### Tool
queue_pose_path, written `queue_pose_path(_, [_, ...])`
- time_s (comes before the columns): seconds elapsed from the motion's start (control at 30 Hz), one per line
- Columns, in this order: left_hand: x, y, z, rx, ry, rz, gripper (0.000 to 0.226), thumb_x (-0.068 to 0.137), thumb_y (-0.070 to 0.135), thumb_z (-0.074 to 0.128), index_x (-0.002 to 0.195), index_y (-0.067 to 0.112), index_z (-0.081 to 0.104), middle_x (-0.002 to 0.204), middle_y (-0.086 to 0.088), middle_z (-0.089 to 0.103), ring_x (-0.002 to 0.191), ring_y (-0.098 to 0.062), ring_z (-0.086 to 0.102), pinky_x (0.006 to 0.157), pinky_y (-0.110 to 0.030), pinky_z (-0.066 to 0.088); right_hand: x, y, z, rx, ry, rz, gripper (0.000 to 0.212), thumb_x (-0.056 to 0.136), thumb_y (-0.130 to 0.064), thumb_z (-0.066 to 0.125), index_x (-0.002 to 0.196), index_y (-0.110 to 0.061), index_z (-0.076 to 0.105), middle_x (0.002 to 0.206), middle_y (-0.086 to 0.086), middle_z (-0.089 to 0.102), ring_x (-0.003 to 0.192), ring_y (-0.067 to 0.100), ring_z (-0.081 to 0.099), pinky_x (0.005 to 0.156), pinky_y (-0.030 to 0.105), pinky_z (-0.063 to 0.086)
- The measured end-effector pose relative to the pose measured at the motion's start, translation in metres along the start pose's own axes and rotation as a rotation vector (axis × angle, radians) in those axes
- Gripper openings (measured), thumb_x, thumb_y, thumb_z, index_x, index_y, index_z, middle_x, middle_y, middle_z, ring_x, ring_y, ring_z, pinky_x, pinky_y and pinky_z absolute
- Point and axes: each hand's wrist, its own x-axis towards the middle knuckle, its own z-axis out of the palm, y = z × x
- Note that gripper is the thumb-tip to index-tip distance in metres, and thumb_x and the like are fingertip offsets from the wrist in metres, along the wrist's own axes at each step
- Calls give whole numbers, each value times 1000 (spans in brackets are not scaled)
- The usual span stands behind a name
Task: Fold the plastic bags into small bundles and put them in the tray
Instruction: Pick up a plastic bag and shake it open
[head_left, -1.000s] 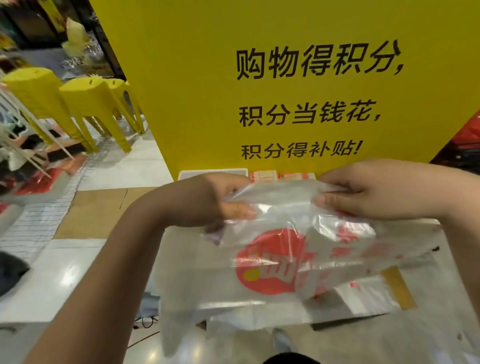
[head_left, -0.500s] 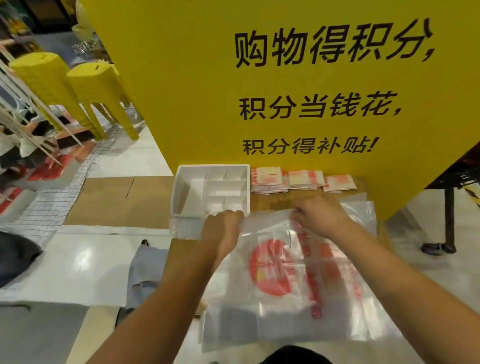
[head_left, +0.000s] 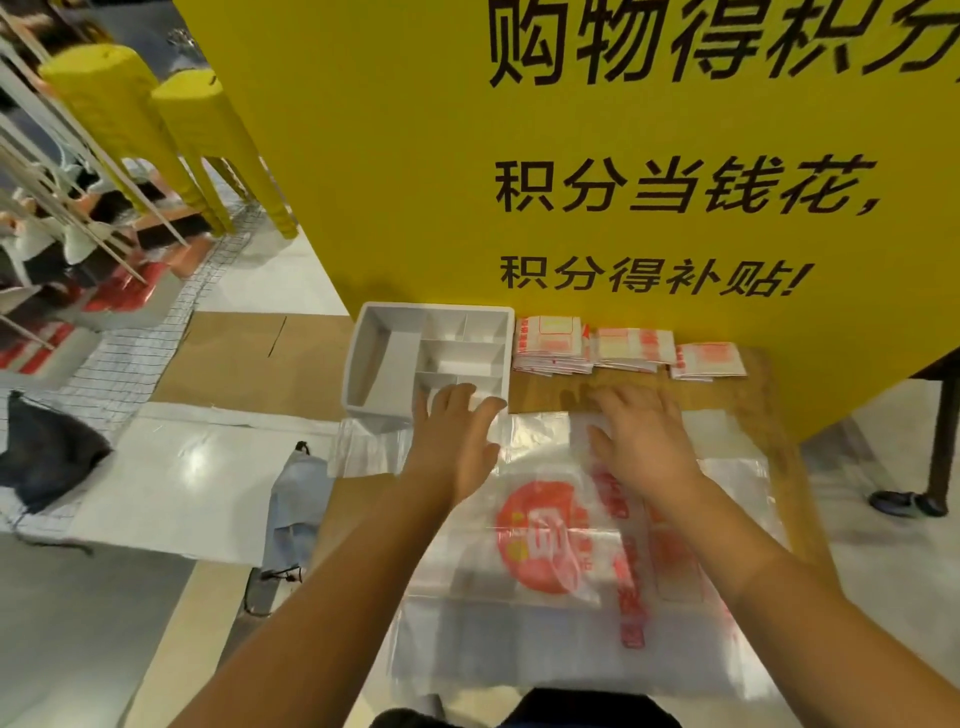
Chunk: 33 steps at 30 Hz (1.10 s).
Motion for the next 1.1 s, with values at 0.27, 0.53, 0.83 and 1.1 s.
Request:
queue_pose_path(0.27, [-21,9,-64,91,139,112,67,95,52,51,154,31,26,163,-15,13,151,-38,2,119,-58,-4,-49,-55,-72,61,198,55,47,89,-38,65,132,-21,58,140,10,52,134,31,43,115,52,26])
queue_pose_path(0.53, [-40,71,-101,23,208,534,69,93,48,57,153,27,30,163,-16,11,152,-36,0,119,-59,-9,-147,-67,-115,-124,239,365,52,88,-49,53,131,-20,57,139,9,53,128,33,46,107,52,36])
queue_pose_path(0.83, [-69,230,-89,40,193,900,59,93,44,57,146,23,42,159,-16,21,150,-35,7,120,-58,-7,-285,18,-143,-94,337,769,51,93,-50,55,138,-27,50,147,5,46,133,27,43,111,45,33])
queue_pose_path(1.1, [-140,496,-17,178,89,1179,61,95,50,52,149,30,33,162,-11,14,151,-31,2,120,-56,-8,-479,176,-152,-32,450,1075,53,93,-50,56,140,-25,53,149,7,46,136,28,41,114,49,30])
